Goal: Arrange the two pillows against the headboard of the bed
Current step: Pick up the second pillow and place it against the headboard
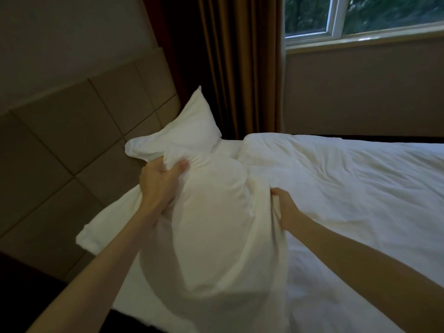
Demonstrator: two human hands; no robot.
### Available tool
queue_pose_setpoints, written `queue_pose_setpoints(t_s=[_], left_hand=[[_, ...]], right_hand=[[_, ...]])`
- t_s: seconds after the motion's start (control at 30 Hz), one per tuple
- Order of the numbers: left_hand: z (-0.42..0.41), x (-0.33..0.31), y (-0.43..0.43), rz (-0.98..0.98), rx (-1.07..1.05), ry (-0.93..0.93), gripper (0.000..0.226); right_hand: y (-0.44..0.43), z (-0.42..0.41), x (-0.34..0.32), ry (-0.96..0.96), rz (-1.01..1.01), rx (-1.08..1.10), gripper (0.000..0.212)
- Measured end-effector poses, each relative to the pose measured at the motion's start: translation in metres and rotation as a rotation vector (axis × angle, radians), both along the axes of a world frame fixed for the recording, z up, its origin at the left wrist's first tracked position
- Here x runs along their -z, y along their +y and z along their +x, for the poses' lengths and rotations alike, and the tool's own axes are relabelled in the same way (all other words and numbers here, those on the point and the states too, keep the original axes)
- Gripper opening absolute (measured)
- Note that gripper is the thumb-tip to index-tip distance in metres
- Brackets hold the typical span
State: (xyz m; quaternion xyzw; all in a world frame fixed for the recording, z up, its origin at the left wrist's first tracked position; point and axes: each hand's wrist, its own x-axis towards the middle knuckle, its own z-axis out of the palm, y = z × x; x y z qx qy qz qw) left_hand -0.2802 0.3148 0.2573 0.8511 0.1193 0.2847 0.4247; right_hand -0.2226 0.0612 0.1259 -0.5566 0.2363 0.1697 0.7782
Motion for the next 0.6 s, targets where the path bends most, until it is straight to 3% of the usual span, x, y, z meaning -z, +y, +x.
queue_pose_setpoints(t_s=[0.2, 0.6], left_hand=[[0.019, -0.009, -0.013, 0.007, 0.023, -0.021, 0.044], [0.063, -0.002, 0.044, -0.016, 0.163, -0.024, 0.037]], right_hand=[[-0.007, 0.011, -0.008, -0.01, 0.069, 0.036, 0.052], [0.054, 0.04, -0.004, -0.06, 0.015, 0.181, 0.057]])
